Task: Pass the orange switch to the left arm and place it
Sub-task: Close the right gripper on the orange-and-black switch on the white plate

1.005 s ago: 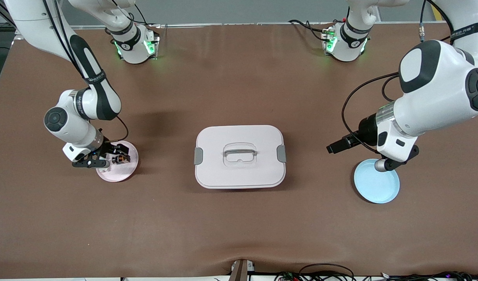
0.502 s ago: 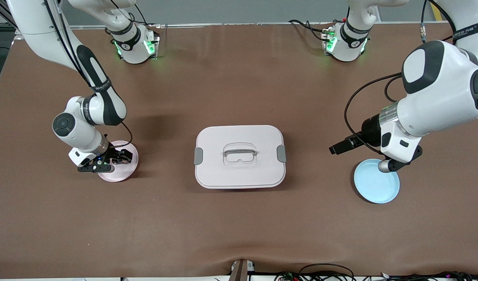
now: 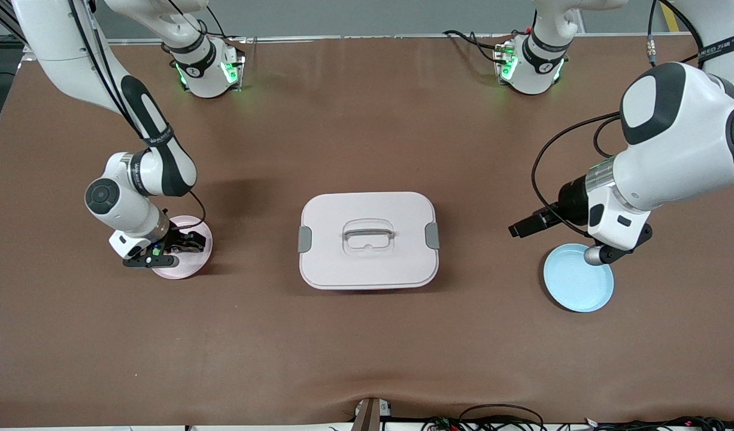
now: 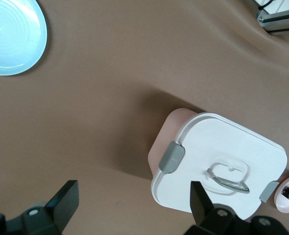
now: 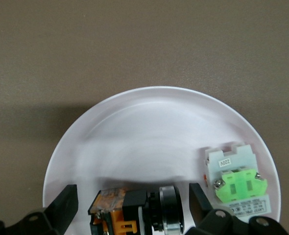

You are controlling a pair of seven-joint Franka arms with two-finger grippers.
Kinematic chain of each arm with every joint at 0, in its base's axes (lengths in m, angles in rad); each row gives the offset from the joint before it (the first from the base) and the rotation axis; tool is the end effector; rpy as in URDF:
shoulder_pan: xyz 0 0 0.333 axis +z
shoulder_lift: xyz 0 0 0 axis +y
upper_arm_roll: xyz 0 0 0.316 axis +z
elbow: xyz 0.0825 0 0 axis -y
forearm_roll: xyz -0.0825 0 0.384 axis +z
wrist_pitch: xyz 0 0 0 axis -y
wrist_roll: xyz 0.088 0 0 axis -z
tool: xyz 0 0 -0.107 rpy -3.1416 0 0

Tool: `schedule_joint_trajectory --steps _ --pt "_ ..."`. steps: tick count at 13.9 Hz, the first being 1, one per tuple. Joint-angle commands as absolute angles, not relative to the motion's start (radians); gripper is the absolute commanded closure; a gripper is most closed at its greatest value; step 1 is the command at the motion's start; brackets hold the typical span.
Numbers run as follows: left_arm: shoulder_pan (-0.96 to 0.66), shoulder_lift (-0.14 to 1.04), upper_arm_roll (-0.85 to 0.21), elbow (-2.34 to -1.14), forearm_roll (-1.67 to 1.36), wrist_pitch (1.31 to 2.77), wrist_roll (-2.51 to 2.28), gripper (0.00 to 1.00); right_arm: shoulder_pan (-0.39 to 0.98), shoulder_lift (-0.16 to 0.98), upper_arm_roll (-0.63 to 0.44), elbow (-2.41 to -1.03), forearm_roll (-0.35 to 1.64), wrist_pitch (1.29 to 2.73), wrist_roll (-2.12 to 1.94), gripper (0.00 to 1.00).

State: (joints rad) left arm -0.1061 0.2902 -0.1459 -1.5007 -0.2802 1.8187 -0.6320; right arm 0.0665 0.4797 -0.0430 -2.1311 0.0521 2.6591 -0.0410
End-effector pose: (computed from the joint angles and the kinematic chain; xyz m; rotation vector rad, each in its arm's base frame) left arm 0.6299 -0.1740 0.5102 2.7686 0.6363 -0.1534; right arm 0.5775 0.0119 0.1835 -3.1353 -0.0380 -0.0771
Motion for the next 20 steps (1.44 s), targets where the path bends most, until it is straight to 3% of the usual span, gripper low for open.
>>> schedule_joint_trajectory --steps 1,5,6,8,15,20 --pt "-0.107 0.287 -0.146 -1.494 -0.252 1.799 -0.627 0.0 0.072 0.488 -0.048 -2.126 0.06 2.658 -0.041 0.0" --pt "-0.112 0.296 -0.146 -1.493 -0.25 1.808 -0.626 0.0 0.069 0.492 -0.048 -2.132 0.06 2.655 -0.063 0.0" --pt "-0.112 0.296 -0.146 -1.491 -0.252 1.809 -0.626 0.0 0.064 0.494 -0.048 -2.137 0.06 2.655 -0.099 0.13" --pt "-0.114 0.298 -0.144 -1.496 -0.25 1.81 -0.626 0.0 0.046 0.495 -0.048 -2.137 0.06 2.652 -0.153 1.0" --pt "-0.12 0.304 -0.146 -1.505 -0.25 1.807 -0.629 0.0 0.035 0.5 -0.045 -2.115 0.064 2.634 -0.149 1.0" --pt "-0.118 0.301 -0.146 -1.509 -0.25 1.801 -0.63 0.0 0.043 0.486 -0.044 -2.024 0.164 2.444 -0.141 1.0"
